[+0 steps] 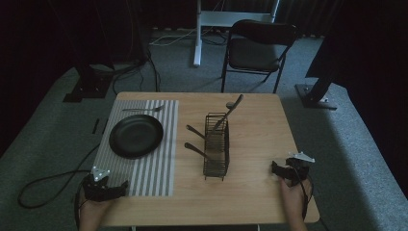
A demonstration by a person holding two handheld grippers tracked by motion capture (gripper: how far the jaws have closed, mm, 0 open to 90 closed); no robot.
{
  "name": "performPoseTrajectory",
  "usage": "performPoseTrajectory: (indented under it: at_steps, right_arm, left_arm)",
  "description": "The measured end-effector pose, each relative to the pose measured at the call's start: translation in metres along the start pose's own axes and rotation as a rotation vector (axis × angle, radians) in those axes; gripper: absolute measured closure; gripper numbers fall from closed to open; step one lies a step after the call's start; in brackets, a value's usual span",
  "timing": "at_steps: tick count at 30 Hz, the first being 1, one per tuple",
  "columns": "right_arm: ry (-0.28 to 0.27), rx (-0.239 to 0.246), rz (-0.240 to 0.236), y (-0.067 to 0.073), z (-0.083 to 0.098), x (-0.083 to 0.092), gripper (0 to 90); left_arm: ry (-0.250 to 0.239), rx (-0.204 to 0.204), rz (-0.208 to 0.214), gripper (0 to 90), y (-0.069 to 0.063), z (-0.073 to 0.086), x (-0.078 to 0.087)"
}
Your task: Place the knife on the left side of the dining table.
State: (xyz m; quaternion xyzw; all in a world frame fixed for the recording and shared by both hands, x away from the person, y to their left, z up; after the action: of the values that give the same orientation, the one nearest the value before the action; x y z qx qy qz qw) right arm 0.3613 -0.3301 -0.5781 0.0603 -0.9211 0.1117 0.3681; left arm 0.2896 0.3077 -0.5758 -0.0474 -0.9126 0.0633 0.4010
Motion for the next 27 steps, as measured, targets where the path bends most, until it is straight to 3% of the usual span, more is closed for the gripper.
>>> performPoseTrajectory:
  at_steps: [27]
  right_arm:
    - [-0.001,0.003,-0.001,-0.0001,-0.0003,-0.0004,11.3]
  left_arm:
    - [0.030,-0.033,0.025,1.8,-0.0009,-0.0009,0.0024]
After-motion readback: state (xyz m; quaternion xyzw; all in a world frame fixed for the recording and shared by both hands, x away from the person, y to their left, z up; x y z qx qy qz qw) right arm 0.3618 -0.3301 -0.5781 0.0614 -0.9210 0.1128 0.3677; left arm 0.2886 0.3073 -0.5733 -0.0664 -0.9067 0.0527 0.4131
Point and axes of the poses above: each handheld gripper's, and its own axes: x roughly backward along the jaws, z roughly out of its underside, y roughly to its left, the point moved 4 cm from there along -x, roughly forward along the jaws, and after that the axes turned 14 degrees about x, right-handed, at the moved point
